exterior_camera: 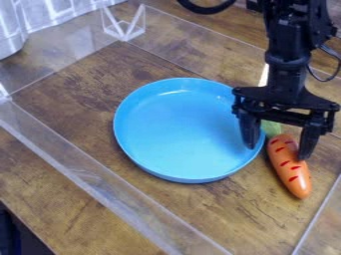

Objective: Put the carrot in the blue tray

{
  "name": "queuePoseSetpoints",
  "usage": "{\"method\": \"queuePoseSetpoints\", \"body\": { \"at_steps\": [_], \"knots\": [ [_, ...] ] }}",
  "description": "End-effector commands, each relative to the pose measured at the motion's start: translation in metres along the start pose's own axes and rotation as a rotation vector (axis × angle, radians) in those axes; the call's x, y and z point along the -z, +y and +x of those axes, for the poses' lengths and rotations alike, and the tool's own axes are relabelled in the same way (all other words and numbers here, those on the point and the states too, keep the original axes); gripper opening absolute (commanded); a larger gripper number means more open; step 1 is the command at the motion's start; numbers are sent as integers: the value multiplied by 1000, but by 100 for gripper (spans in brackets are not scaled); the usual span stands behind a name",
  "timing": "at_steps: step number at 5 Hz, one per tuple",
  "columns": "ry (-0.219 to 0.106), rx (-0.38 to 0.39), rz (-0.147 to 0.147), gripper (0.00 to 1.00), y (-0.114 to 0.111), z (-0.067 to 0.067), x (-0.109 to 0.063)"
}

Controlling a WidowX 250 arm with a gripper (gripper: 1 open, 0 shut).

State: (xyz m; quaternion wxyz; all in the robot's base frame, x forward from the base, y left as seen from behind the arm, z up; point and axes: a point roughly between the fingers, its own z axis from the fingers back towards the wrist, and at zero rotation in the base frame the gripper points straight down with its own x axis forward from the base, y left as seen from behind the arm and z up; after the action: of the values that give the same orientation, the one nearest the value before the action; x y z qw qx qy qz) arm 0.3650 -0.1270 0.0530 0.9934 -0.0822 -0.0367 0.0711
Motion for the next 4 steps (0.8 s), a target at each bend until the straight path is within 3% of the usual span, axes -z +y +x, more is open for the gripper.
{"method": "queuePoseSetpoints", "body": {
  "at_steps": [1, 4],
  "knots": [
    [-67, 25, -42, 100, -17, 11, -18],
    [-73, 23, -51, 100, -23, 19, -11]
  ]
}}
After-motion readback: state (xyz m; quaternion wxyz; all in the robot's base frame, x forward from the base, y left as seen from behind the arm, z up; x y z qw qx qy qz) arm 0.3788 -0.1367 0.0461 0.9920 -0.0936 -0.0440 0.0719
